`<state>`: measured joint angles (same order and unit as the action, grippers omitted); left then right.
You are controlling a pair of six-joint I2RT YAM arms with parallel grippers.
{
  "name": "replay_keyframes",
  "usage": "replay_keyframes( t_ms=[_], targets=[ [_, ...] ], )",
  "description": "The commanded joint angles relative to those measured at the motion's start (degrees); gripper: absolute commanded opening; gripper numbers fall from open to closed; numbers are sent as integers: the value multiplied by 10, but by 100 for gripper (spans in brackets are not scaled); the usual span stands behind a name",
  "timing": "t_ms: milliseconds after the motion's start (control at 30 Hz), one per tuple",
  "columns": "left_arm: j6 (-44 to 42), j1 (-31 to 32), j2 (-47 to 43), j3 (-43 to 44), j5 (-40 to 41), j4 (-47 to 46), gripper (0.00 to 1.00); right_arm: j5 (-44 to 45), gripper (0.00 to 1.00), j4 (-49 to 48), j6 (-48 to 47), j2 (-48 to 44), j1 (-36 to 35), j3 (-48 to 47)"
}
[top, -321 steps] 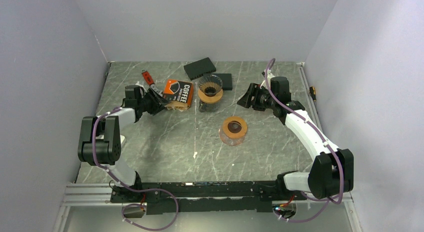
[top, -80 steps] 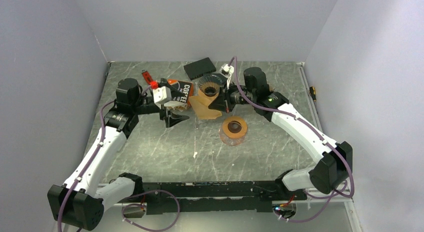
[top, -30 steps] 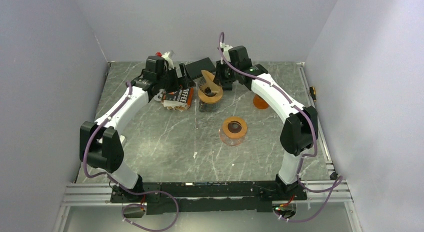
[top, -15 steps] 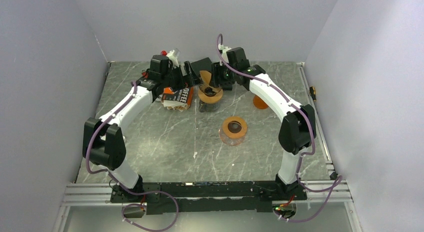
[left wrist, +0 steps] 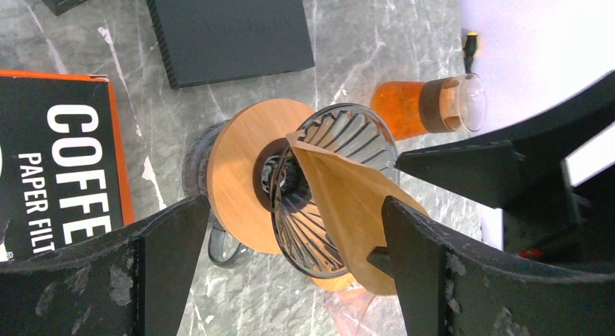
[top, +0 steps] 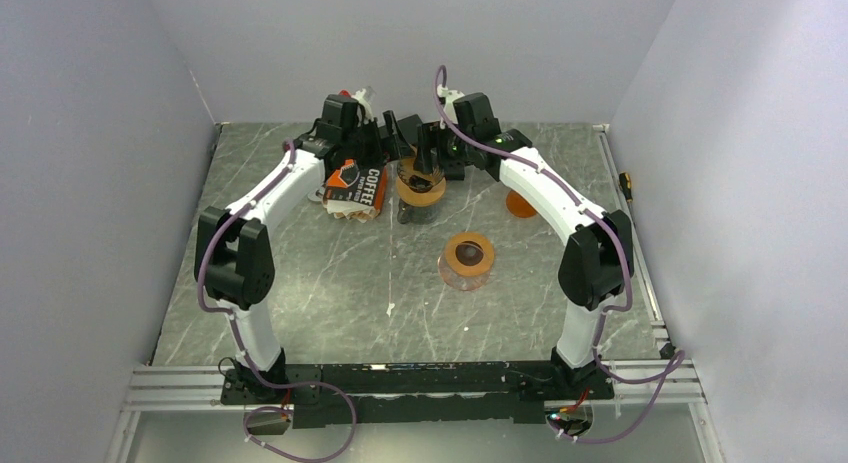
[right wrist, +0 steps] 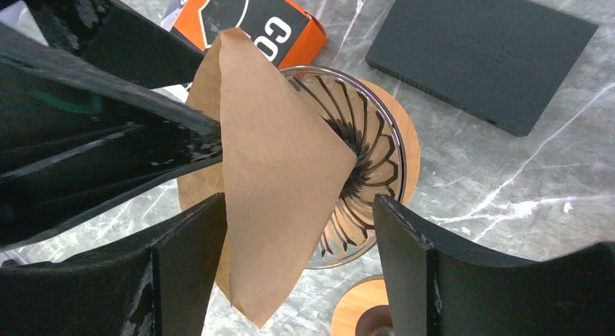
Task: Place the coffee filter in the dripper
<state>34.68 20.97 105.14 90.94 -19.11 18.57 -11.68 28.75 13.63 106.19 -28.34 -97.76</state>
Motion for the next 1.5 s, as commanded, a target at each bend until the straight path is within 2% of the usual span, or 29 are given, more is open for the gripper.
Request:
replay_keyframes(
  t_ms=[0,267,600,800,1100,1467],
  targets=[
    [-17,11,11,32,28,22,93,42,79,-22,-13,-31,-1,-13],
    [-37,23,39,73,46,56,94,93,83,22,-24,14,-1,-58],
    [-62,31,77,121,72,114,93,90,83,48,-23,67,0,-107],
    [-69,33,83,126,84,122,90,79,82,52,-20,82,5,-112],
    [-83,34,88,129,93,142,78,54,80,51,-17,97,19,-104],
    [-111,35,67,116,152,175,77,49,77,52,-16,94,35,-89]
  ],
)
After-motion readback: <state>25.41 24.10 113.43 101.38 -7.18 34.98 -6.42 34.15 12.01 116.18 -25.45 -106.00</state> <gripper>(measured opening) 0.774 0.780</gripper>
